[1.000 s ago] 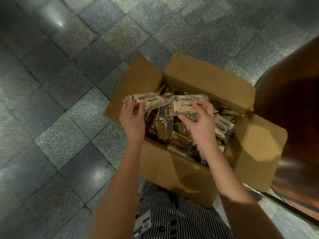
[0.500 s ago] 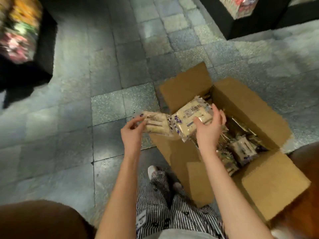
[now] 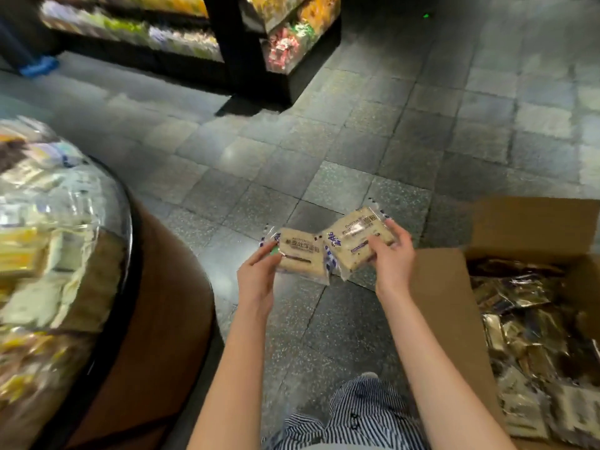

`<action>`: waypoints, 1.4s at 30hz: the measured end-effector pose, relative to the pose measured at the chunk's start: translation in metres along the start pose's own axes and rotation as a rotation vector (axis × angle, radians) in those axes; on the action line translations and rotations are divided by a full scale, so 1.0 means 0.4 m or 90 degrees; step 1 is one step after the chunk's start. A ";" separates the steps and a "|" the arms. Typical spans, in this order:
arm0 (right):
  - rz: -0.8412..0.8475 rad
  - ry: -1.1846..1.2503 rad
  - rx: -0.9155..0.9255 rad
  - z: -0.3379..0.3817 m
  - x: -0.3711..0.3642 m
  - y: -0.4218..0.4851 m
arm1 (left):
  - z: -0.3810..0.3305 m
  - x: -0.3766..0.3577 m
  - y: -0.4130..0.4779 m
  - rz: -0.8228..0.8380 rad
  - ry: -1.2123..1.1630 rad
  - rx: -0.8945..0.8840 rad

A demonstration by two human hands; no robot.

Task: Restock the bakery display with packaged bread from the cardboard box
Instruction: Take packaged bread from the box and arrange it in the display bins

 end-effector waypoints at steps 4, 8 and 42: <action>0.095 -0.016 0.025 -0.031 -0.190 -0.186 | -0.093 0.287 -0.051 -0.139 -0.096 -0.053; 0.191 -0.040 0.003 -0.117 -0.365 -0.405 | -0.189 0.592 -0.144 -0.250 -0.150 -0.116; 1.179 -0.365 0.281 -0.438 -1.417 -1.816 | -0.588 1.984 -0.725 -0.797 -0.421 -0.458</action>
Point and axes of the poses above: each hand's wrist, its own y-axis towards the middle knuckle, its own x-axis out of the back of the hand, z = x × y, the point moved 1 cm from there along y, towards the middle knuckle, and after that the axes turned 10 degrees about -y, right-handed, at the moved point
